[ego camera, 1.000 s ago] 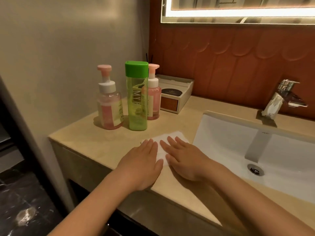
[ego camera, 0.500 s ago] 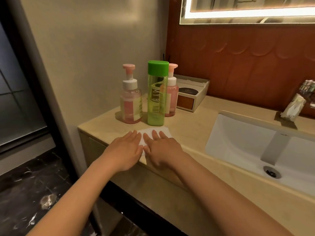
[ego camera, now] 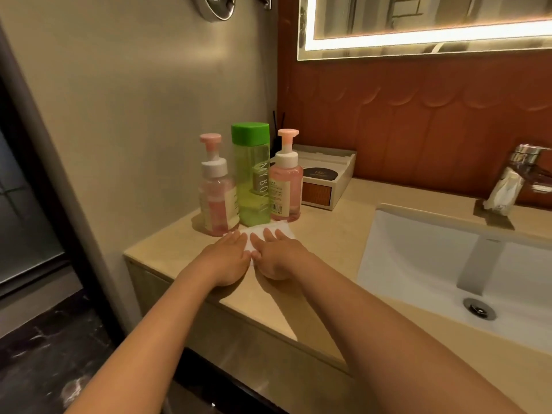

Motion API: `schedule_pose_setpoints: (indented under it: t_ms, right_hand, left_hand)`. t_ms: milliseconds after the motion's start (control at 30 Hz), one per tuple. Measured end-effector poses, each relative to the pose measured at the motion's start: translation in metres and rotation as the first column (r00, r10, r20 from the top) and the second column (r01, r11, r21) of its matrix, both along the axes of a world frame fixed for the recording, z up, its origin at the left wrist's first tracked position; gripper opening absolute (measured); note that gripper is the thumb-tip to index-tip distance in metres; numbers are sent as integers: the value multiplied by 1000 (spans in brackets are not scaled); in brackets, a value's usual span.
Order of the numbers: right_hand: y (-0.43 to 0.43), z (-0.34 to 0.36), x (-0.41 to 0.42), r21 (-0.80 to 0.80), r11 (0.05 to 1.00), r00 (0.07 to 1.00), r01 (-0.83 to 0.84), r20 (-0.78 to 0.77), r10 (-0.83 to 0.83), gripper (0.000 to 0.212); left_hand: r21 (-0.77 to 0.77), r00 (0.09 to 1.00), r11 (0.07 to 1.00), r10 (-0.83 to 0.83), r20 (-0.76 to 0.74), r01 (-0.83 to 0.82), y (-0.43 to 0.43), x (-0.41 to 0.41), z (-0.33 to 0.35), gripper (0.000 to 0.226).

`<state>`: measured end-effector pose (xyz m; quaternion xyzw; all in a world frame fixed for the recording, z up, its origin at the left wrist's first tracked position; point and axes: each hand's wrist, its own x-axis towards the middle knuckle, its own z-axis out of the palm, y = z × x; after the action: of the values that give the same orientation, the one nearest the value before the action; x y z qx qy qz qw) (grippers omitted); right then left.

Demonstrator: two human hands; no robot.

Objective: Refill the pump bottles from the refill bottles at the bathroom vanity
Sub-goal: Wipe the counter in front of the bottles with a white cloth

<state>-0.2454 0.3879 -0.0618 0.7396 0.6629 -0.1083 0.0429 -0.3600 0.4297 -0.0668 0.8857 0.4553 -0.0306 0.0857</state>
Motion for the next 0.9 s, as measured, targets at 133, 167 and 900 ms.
schedule_pose_setpoints:
  t_ms: [133, 167, 900]
  right_hand:
    - [-14, 1, 3, 23, 1000, 1000, -14, -7, 14, 54]
    - [-23, 1, 4, 29, 999, 1000, -23, -8, 24, 54]
    - [-290, -11, 79, 191, 982, 993, 3, 116, -26, 64]
  left_hand:
    - [5, 1000, 1000, -14, -21, 14, -11, -1, 2, 54]
    - [3, 999, 1000, -24, -25, 24, -17, -1, 2, 54]
    - [108, 839, 859, -512, 183, 501, -209, 40, -16, 82]
